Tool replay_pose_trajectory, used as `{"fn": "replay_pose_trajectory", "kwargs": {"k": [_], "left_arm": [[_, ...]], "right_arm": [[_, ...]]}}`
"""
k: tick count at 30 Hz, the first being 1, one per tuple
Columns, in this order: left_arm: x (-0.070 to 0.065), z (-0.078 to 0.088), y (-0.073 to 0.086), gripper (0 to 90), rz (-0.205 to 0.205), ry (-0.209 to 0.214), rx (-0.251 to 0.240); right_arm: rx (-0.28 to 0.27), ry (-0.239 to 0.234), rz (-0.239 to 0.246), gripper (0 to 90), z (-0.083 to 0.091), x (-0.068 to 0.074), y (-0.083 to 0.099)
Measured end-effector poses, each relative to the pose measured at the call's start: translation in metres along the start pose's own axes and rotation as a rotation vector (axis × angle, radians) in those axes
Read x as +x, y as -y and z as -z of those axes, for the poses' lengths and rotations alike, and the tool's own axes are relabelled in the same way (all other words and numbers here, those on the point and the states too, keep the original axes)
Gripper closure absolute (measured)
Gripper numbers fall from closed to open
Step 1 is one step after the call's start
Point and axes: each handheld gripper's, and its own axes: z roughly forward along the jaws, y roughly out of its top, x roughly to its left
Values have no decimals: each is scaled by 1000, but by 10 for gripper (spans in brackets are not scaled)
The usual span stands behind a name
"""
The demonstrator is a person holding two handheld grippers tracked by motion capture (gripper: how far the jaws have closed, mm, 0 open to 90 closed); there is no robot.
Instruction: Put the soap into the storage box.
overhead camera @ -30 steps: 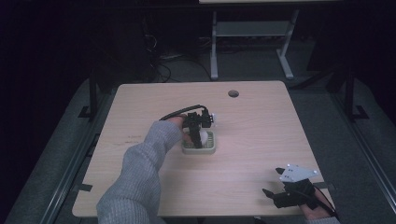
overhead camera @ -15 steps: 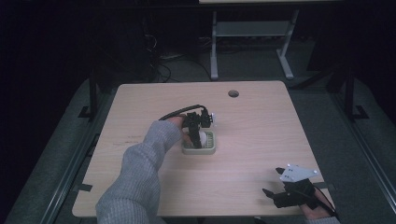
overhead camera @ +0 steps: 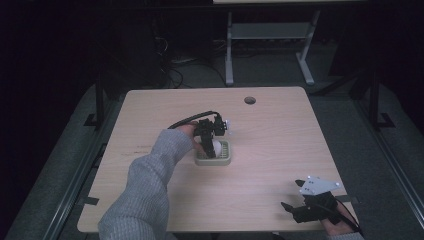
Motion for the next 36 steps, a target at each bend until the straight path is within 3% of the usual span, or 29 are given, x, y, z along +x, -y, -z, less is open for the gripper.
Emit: {"fn": "replay_pose_trajectory", "kwargs": {"k": [21,25,36], "left_arm": [[-10,13,14,200,1,-32,-8],[-15,14,19,200,18,-32,-11],[-31,21,31,200,16,-32,-34]], "right_arm": [[-4,3,-18,139,-1,0,0],[1,5,-8,139,-1,-1,0],[8,9,-9,140,-1,-2,0]]}}
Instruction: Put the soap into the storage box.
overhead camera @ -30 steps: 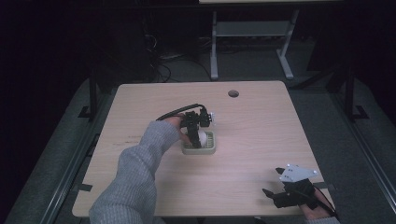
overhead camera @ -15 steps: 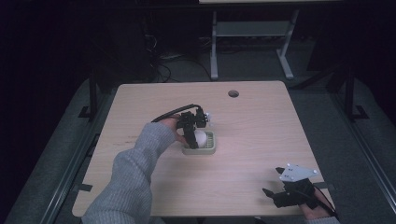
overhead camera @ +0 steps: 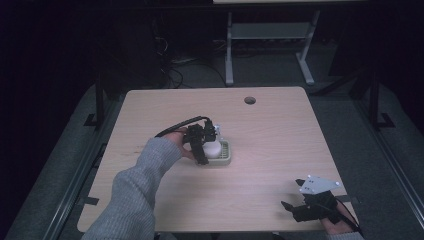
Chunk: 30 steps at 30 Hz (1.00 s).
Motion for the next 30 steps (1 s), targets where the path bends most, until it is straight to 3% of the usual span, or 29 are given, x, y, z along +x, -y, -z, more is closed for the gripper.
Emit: {"fn": "replay_pose_trajectory", "kwargs": {"k": [16,22,30], "left_arm": [[-22,2,22,201,21,3,-39],[-32,0,28,201,18,-6,-34],[-49,1,40,201,9,-4,-63]], "right_arm": [[-1,10,4,139,0,-1,0],[0,12,-1,139,0,-1,0],[2,16,-2,139,0,0,0]]}}
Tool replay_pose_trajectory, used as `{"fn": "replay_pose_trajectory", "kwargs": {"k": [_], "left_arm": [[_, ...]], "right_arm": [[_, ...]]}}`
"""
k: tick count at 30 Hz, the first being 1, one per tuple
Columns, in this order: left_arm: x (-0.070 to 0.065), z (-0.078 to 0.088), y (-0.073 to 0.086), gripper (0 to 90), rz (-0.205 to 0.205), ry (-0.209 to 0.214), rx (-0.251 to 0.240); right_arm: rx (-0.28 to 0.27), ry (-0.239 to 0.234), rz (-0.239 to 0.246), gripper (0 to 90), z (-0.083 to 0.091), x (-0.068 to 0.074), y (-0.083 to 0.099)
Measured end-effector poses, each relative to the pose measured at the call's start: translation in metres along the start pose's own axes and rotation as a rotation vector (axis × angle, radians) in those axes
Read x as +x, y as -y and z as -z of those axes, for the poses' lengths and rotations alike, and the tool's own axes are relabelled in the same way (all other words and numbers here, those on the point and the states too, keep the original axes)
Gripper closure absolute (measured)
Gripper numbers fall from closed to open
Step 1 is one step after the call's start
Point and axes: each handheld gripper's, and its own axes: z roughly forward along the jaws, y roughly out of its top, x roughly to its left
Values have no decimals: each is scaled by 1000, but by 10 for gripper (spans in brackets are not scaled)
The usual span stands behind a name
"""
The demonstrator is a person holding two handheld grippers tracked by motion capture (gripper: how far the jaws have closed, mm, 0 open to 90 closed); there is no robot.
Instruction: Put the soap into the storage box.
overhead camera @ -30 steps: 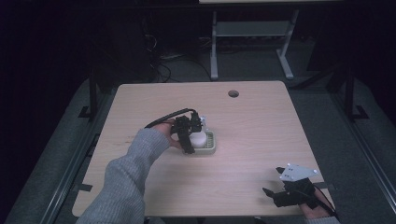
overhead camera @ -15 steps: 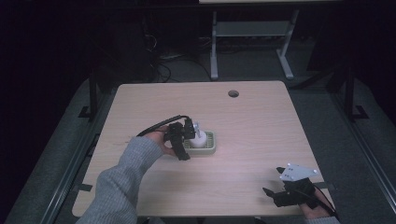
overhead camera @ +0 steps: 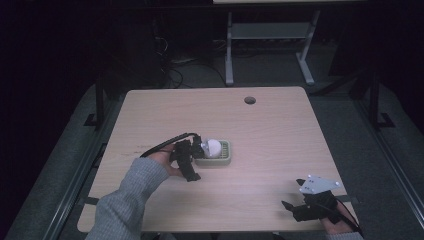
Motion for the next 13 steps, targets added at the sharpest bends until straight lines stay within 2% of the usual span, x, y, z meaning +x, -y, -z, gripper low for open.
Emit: {"fn": "replay_pose_trajectory", "kwargs": {"k": [13], "left_arm": [[-26,-9,26,200,10,-7,-17]], "right_arm": [[7,4,-6,139,-1,0,0]]}}
